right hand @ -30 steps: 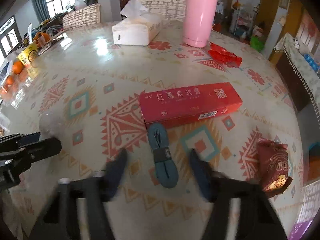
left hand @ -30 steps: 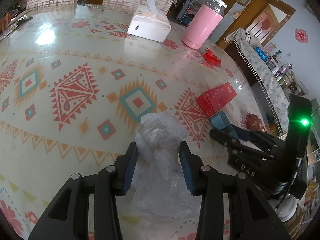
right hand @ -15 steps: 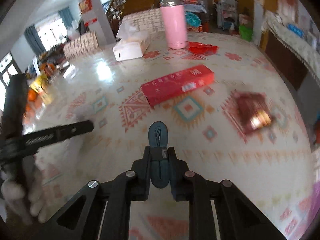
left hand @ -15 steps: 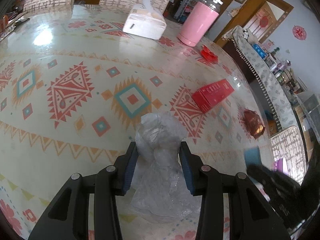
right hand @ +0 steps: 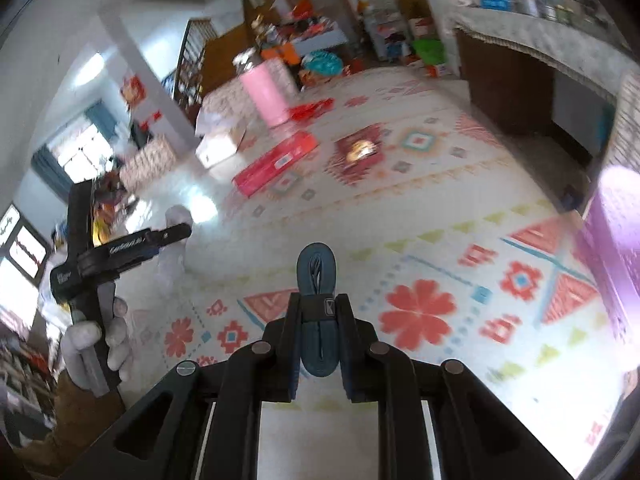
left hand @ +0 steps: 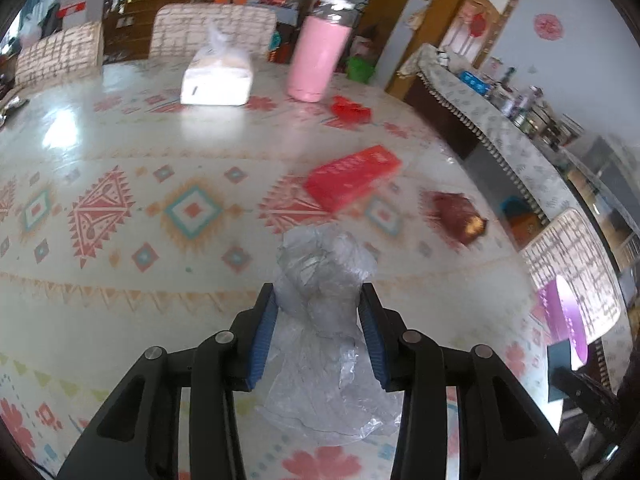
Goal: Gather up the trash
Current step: 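Carry the plastic bag with the left gripper while the right carries the strap toward the basket, then hold the plastic bag and blue strap above the purple basket with both grippers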
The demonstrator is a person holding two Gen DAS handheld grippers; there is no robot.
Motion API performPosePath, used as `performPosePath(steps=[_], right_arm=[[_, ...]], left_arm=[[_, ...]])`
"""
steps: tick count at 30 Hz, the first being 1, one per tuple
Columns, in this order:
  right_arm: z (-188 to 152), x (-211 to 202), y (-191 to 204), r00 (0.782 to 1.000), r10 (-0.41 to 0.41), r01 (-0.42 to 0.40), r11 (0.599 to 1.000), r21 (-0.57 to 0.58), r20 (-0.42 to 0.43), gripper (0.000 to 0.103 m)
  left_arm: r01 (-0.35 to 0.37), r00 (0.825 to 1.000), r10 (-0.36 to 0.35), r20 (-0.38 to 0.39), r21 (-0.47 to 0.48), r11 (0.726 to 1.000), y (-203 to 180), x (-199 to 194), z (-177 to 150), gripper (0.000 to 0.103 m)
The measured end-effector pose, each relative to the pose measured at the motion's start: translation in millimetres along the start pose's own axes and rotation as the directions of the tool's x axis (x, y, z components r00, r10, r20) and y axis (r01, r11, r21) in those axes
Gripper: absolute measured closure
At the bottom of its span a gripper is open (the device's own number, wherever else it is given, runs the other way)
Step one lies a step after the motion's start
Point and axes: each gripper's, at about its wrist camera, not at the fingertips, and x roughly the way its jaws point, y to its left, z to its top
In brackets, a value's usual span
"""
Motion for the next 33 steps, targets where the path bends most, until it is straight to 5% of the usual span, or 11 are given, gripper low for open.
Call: performPosePath(steps=[5, 11, 21, 33], right_arm=[[-7, -25, -18, 0.998, 0.029, -0.031, 0.999, 0.034, 0.048, 0.086], [-12, -48, -37, 0.994, 0.052, -0.057, 0.997, 0.055, 0.101, 0.086], [-30, -82, -87, 0.987, 0.017, -0.037, 0.992, 0.123, 0.159, 0.085], [-43, -107, -156, 0.982, -0.056, 0.011, 0.97, 0.241, 0.18, 0.085]], left_arm=[[0.064, 0.998, -0.063, -0.026, 0.041, 0.997, -33, -22, -22, 0.063], [0.055, 0.998, -0.054, -0.014, 0.123, 0.991, -75, -45, -28, 0.063], [0.008, 1.0, -0.007, -0.008, 0.26, 0.965, -148, -42, -36, 0.063], [-0.112, 0.993, 0.117, 0.015, 0.428, 0.897, -232, -3, -54, 0.063]])
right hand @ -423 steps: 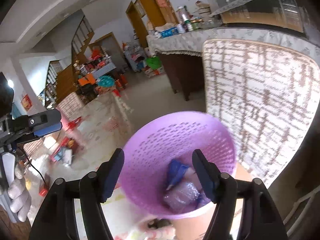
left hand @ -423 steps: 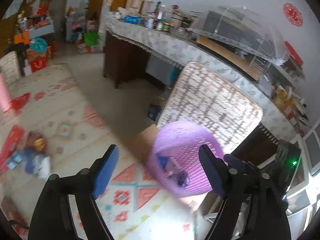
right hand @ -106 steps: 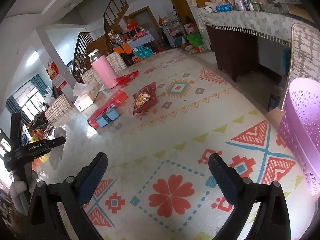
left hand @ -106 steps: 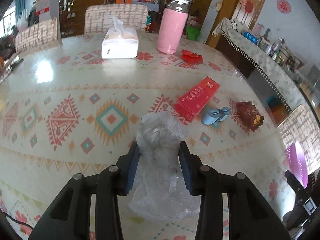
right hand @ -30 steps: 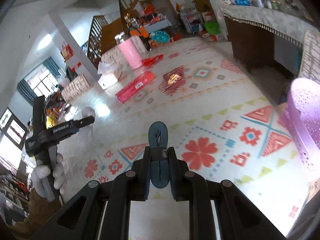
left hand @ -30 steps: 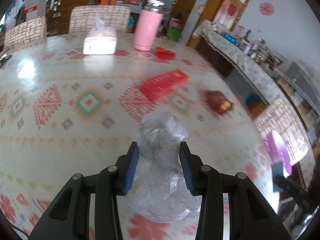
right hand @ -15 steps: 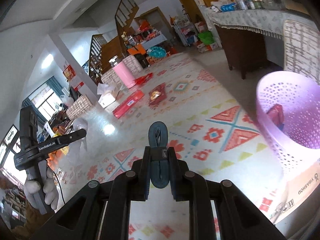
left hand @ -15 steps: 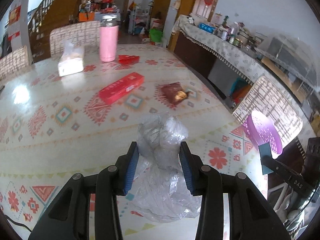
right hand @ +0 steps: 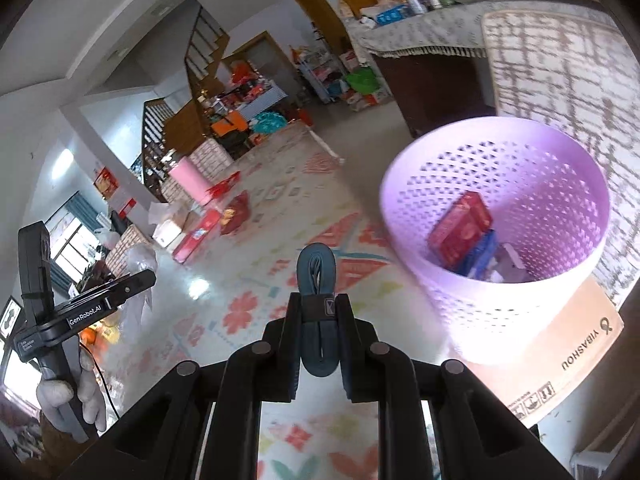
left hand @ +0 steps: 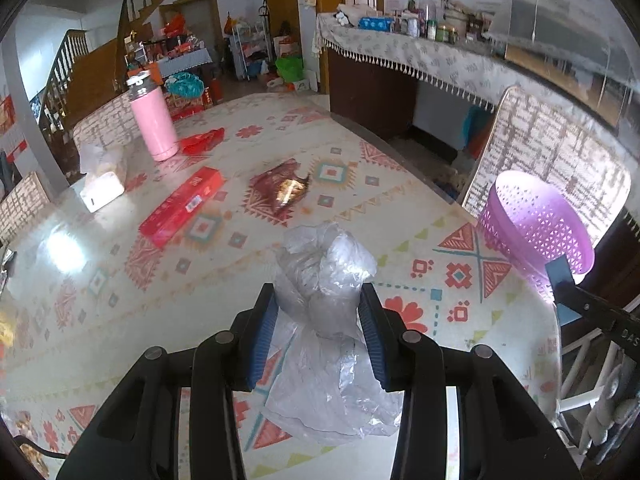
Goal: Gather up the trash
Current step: 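Hold the plastic bag and blue strap above the purple basket with both grippers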
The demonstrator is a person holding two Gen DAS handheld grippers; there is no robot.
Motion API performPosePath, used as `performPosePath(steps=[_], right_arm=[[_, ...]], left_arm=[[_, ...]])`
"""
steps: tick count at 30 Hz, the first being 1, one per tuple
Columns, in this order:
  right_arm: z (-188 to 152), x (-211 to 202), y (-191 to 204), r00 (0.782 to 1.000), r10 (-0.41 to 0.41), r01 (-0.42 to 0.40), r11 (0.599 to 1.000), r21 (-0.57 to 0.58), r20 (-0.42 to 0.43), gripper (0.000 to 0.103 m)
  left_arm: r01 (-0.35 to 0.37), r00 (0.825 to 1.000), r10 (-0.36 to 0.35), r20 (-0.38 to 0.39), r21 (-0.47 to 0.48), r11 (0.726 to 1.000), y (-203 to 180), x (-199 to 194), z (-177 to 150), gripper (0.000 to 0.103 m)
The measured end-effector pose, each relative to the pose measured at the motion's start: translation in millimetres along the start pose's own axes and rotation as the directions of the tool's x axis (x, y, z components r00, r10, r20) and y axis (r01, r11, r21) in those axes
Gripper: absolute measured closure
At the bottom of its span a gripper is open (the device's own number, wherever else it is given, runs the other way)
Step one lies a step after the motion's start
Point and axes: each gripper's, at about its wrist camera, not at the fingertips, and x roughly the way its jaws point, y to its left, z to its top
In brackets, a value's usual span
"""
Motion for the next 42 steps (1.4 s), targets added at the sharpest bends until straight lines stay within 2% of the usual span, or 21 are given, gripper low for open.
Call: performPosePath(steps=[8, 23, 42], right_arm=[[4, -10, -25, 0.999, -0.039, 0.039, 0.999, 0.017, 0.015, 0.085], [13, -25, -46, 0.997, -0.06, 0.058, 0.997, 0.041, 0.042, 0.085], [20, -29, -47, 0.996, -0.074, 0.073, 0.997, 0.034, 0.05, 0.085]], left_arm=[[-0.037, 0.999, 0.037, -0.03, 0.032, 0.999, -30, 19, 7, 0.063], [-0.012, 0.999, 0.015, -0.031, 0.104, 0.994, -75, 26, 17, 0.063], [0.021, 0.999, -0.016, -0.05, 0.116, 0.993, -83, 36, 17, 0.063]])
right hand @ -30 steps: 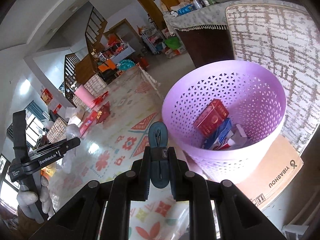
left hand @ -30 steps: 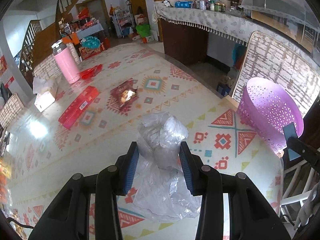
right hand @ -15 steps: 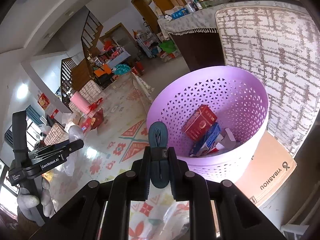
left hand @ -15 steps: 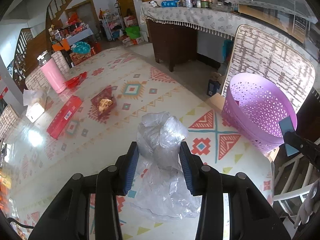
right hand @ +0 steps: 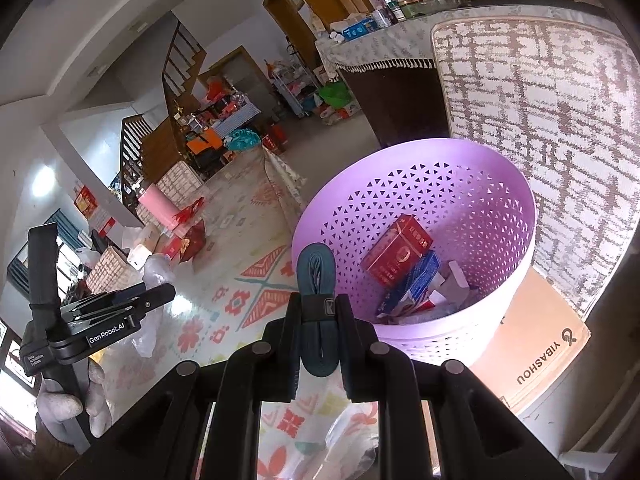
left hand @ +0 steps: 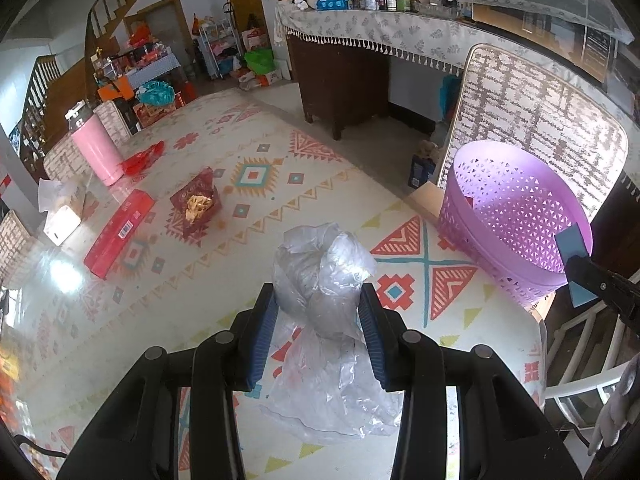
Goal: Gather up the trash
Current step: 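Hold the plastic bag and blue strap above the purple basket with both grippers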
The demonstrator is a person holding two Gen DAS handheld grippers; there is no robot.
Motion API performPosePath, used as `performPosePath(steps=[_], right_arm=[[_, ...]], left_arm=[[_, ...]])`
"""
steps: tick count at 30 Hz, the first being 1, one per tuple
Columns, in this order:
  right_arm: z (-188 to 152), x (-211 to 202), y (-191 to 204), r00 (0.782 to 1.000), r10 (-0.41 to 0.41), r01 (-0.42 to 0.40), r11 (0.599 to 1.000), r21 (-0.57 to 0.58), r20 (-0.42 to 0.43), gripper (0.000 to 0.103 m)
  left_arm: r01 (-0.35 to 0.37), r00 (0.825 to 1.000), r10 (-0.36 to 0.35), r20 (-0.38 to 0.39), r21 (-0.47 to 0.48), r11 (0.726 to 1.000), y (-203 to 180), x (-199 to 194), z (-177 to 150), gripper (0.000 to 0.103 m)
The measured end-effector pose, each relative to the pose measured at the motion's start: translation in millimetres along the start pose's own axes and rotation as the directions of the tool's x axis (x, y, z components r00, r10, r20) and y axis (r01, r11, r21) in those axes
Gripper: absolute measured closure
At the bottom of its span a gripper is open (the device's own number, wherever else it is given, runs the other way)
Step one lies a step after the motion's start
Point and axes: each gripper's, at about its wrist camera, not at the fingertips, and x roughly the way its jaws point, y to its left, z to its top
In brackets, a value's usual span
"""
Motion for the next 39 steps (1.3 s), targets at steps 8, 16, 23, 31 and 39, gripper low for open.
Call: performPosePath(steps=[8, 16, 23, 31, 39], right_arm=[[2, 7, 4, 1.0, 0.003, -0.003, 1.0, -0.004, -0.01, 0.085], [-1, 10, 1, 1.0, 0.004, -0.004, 1.0, 0.002, -0.021, 0.085], [0, 9, -5, 1.0, -0.003, 0.003, 1.0, 0.009, -0.017, 0.085], [5, 1, -17, 0.999, -0.032, 0.032, 0.999, 0.031, 0.004, 0.085], [14, -6, -25, 0.997, -0.071, 0.07, 0.997, 0.027, 0.022, 0.085]], left_arm=[[0.01, 1.0, -0.01, -0.007, 0.0, 1.0, 1, 3, -1, 0.063], [0.027, 0.999, -0.027, -0.019, 0.01, 1.0, -8, 9, -2, 0.063], [0.07, 0.997, -0.068, -0.034, 0.036, 0.997, -25, 13, -1, 0.063], [0.12, 0.993, -0.118, -0.031, 0.069, 0.99, -45, 13, 9, 0.063], [0.217, 0.976, -0.215, -0.032, 0.059, 0.974, -65, 16, 28, 0.063]])
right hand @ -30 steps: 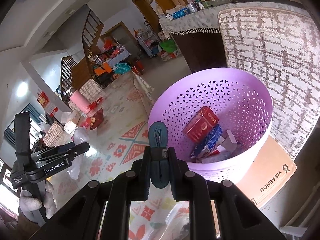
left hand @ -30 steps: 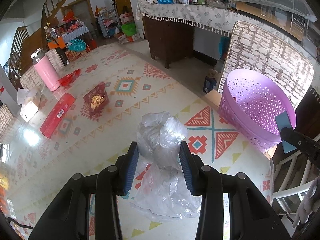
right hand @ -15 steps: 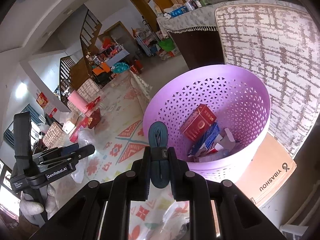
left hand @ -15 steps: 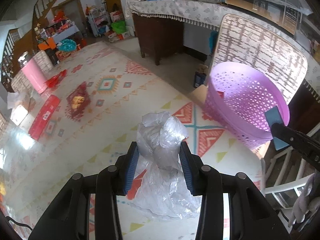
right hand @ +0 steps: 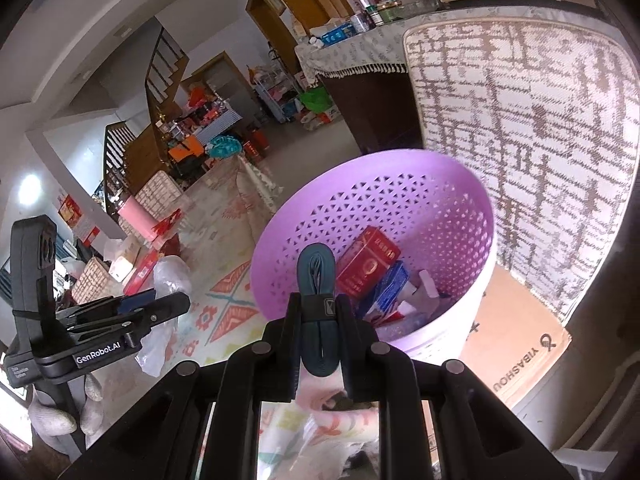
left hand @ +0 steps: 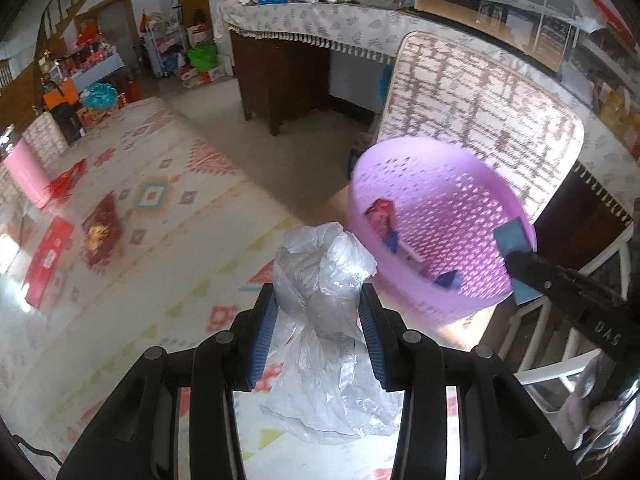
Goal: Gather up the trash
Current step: 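Hold the plastic bag and blue strap above the purple basket with both grippers, then lower the plastic bag and blue strap into the purple basket and open both grippers, then move both grippers back over the table toward the remaining trash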
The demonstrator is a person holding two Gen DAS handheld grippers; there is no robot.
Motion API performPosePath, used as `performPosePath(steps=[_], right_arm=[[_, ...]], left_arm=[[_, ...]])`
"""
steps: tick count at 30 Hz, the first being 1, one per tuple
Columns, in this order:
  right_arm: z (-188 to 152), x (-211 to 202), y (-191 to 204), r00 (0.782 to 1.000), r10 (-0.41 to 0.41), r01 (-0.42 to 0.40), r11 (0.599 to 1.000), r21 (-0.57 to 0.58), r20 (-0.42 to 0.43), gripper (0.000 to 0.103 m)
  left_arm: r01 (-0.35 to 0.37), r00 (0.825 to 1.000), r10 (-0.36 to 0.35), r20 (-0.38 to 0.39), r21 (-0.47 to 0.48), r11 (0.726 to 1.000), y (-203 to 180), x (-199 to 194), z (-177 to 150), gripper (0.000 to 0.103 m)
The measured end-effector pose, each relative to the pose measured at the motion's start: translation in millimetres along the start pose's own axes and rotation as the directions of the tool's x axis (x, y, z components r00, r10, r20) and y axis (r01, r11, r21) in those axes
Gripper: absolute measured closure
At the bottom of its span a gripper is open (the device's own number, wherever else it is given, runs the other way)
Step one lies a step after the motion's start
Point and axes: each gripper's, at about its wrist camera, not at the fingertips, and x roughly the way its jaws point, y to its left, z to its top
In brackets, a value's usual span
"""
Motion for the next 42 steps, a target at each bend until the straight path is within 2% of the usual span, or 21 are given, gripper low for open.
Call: performPosePath(steps=[6, 10, 11, 12, 14, 16, 17, 24, 30, 36, 42], right_arm=[[12, -4, -10, 0.999, -0.031, 0.031, 0.999, 0.005, 0.018, 0.085], [24, -3, -10, 0.998, -0.058, 0.059, 0.998, -0.017, 0.035, 0.084], [29, -1, -10, 0.997, -0.068, 0.069, 0.997, -0.025, 0.044, 0.084], [33, 0, -11, 0.996, -0.079, 0.08, 0.996, -0.029, 0.053, 0.084], [39, 3, -15, 0.992, -0.107, 0.109, 0.994, -0.02, 0.063, 0.074], [43, 2, -19, 0.993, -0.098, 0.097, 0.995, 0.015, 0.07, 0.054], [43, 0, -20, 0.993, -0.09, 0.088, 0.996, 0.028, 0.079, 0.052], [35, 0, -15, 0.995, -0.084, 0.082, 0.996, 0.032, 0.058, 0.051], [23, 5, 5, 0.998, -0.052, 0.052, 0.999, 0.013, 0.02, 0.047], [10, 14, 47, 1.0, -0.004, 0.003, 0.999, -0.049, -0.021, 0.04], [-8, 39, 101, 0.995, 0.048, -0.059, 0.99, -0.126, -0.09, 0.035]], left_arm=[[0.09, 0.996, -0.09, 0.008, 0.016, 0.996, -24, 10, 29, 0.063], [0.16, 0.987, -0.16, 0.014, 0.024, 0.987, -37, 21, 57, 0.061], [0.173, 0.985, -0.173, 0.015, 0.02, 0.985, -38, 23, 61, 0.058], [0.185, 0.983, -0.185, 0.014, 0.012, 0.983, -39, 25, 66, 0.05], [0.187, 0.982, -0.187, 0.016, -0.011, 0.982, -36, 27, 71, 0.039], [0.188, 0.982, -0.187, 0.033, -0.022, 0.982, -30, 22, 69, 0.036], [0.187, 0.982, -0.186, 0.035, -0.023, 0.982, -26, 18, 66, 0.034], [0.142, 0.989, -0.138, 0.061, -0.071, 0.987, 12, -15, 33, 0.031], [0.087, 0.996, -0.082, 0.039, -0.18, 0.98, 72, -34, -3, 0.03], [0.0, 0.999, 0.012, 0.035, -0.334, 0.942, 153, -61, -48, 0.03], [-0.108, 0.99, 0.137, 0.042, -0.411, 0.905, 212, -94, -83, 0.03]])
